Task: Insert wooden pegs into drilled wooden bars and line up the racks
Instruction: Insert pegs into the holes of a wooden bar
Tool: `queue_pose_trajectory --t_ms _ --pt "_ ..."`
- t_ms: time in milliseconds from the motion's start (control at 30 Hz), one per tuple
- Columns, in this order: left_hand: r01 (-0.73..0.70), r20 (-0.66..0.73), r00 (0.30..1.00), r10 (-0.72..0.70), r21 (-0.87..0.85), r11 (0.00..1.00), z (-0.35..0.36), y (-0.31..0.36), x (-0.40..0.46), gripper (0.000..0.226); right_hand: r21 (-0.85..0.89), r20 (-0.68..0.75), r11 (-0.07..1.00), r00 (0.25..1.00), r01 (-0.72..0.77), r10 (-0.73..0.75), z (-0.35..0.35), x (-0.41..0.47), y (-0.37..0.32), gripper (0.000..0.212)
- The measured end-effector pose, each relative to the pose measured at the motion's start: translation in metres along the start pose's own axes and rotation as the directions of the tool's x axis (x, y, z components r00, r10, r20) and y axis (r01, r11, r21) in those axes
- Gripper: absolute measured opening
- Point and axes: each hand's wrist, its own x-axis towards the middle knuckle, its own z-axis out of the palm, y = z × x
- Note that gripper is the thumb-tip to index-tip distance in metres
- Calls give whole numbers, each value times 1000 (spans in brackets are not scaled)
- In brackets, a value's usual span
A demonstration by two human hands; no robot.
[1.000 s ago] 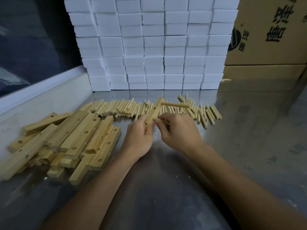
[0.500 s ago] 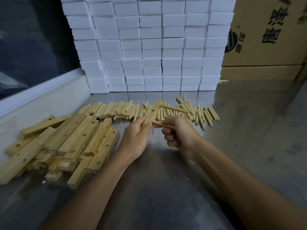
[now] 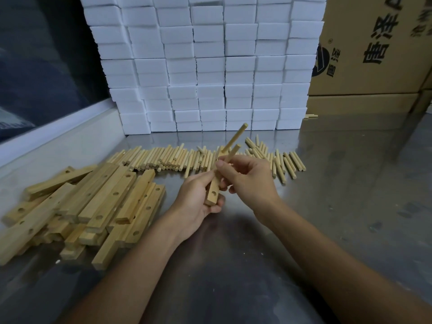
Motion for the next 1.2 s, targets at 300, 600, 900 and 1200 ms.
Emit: queue_pose_trajectory --t_ms 300,600,900,1200 --pt "69 47 997 -67 -50 996 -11 0 3 24 -232 24 968 995 99 -96 -6 7 11 10" --pt "79 -68 993 -93 -187 979 -21 3 7 19 -898 -221 426 952 -115 -210 -48 21 22 14" --pt "59 -129 988 -86 -195 979 -22 2 11 15 -878 -345 348 938 -329 17 -74 28 21 14" --pt "53 -192 976 -100 -235 970 -24 0 12 22 -867 -328 334 928 -369 176 -78 34 13 13"
